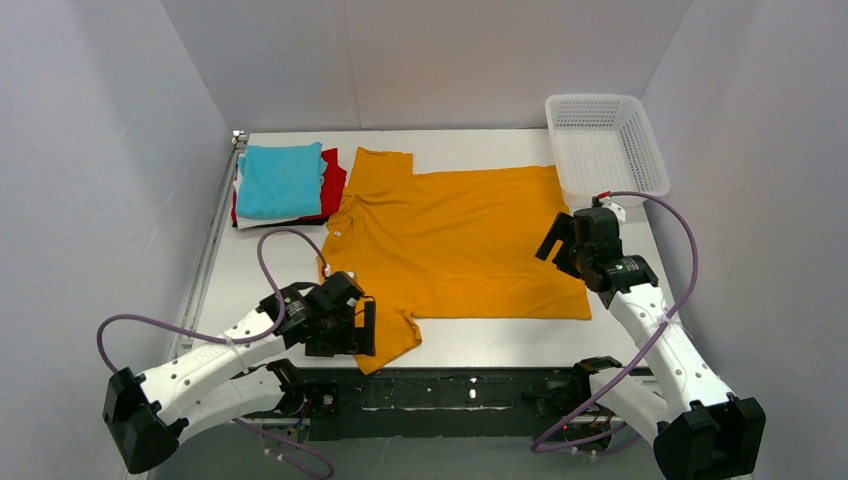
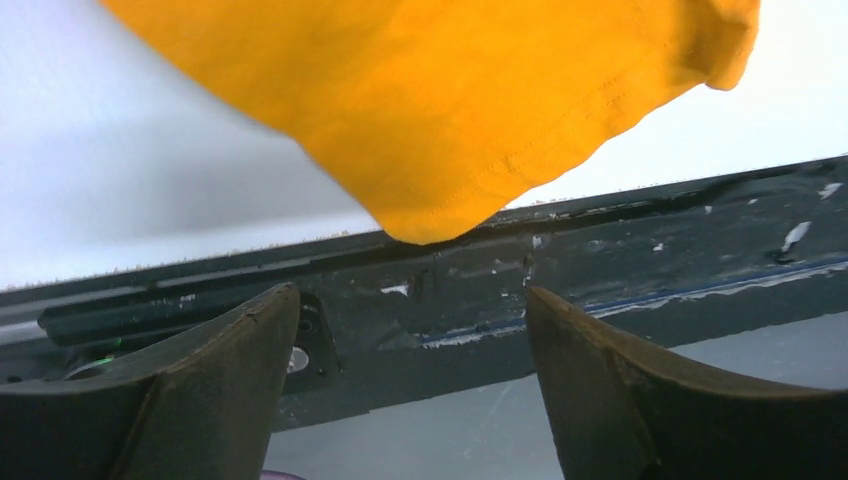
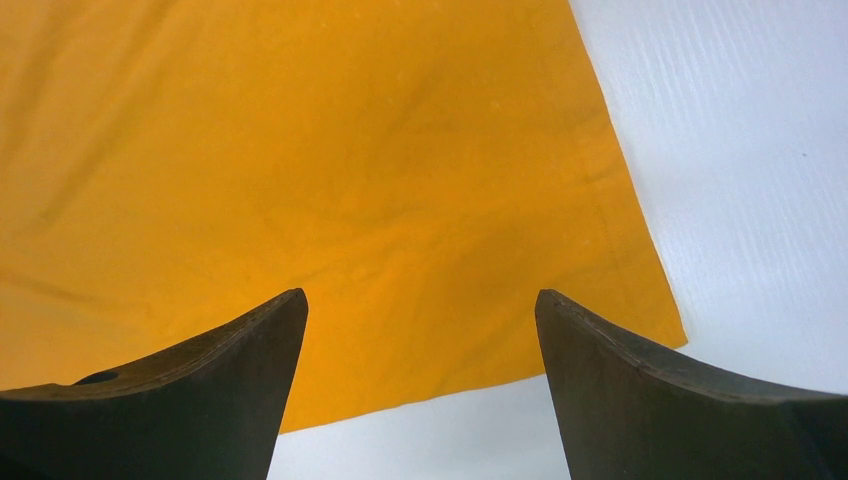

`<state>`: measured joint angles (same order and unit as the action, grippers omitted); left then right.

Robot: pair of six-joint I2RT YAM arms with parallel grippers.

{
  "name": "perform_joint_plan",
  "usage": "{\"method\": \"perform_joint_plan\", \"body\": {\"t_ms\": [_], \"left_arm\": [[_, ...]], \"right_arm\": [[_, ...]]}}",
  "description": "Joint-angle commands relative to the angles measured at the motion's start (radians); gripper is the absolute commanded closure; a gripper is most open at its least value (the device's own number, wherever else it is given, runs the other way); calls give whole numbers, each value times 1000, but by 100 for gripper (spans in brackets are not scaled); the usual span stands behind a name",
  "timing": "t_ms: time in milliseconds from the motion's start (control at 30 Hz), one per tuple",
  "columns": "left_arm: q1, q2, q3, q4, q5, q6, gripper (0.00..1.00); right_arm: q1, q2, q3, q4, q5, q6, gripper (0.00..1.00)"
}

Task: Fold and stack the t-shirts
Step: Flatten out the tshirt, then grab the side of the flattened tshirt closest away from the robot with both arms

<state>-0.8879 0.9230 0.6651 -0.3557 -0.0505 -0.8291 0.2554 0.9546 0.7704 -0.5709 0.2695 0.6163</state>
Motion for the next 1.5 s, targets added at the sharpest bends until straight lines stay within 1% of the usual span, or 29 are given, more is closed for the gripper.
{"method": "perform_joint_plan", "body": {"t_ms": [0, 67, 167, 267, 333, 433, 500, 633, 700, 867, 900, 933, 1067, 1133, 1233, 1300, 1400, 1467], "left_arm": [[-35, 69, -52, 19, -52, -21, 24], [-41, 94, -100, 112, 10, -14, 29], [-47, 149, -106, 120, 32, 13, 31], [-57, 176, -101, 130, 27, 26, 32], [-62, 203, -94, 131, 16, 32, 38], [-69, 240, -95, 138, 3, 23, 42], [-75, 266, -88, 136, -1, 32, 47], [-90, 305, -72, 131, -5, 44, 47], [-92, 328, -65, 130, -18, 41, 50], [-97, 380, -40, 119, -47, 29, 75], [-99, 383, -35, 112, -59, 25, 85], [-99, 385, -29, 96, -77, 14, 100], [-99, 369, 12, 9, -123, -17, 100], [-99, 336, 5, 2, -114, -22, 100], [-99, 279, -12, -2, -94, -22, 100], [-99, 247, -18, -10, -88, -18, 100], [-99, 214, -16, -12, -69, -4, 100], [-99, 209, -10, -13, -54, 4, 100]], "right_arm": [[-8, 36, 46, -34, 58, 28, 8], [-10, 41, 42, -38, 59, 36, 8], [-14, 35, 28, -36, 64, 43, 8], [-20, 29, 12, -23, 54, 50, 8], [-23, 29, 10, -22, 51, 50, 8], [-26, 34, 11, -27, 52, 49, 8], [-28, 36, 12, -30, 51, 51, 8], [-35, 31, 10, -32, 53, 57, 8], [-38, 27, 9, -32, 49, 63, 8], [-83, -4, 11, -76, 17, 86, 8], [-108, -11, 4, -91, -3, 92, 8], [-137, -20, -2, -106, -26, 99, 8], [-271, -79, -57, -177, -124, 131, 8], [-306, -115, -98, -199, -165, 161, 8], [-315, -160, -176, -222, -177, 235, 9], [-314, -181, -233, -198, -181, 256, 10], [-316, -179, -288, -151, -144, 296, 12], [-317, -161, -307, -107, -144, 312, 15]]}}
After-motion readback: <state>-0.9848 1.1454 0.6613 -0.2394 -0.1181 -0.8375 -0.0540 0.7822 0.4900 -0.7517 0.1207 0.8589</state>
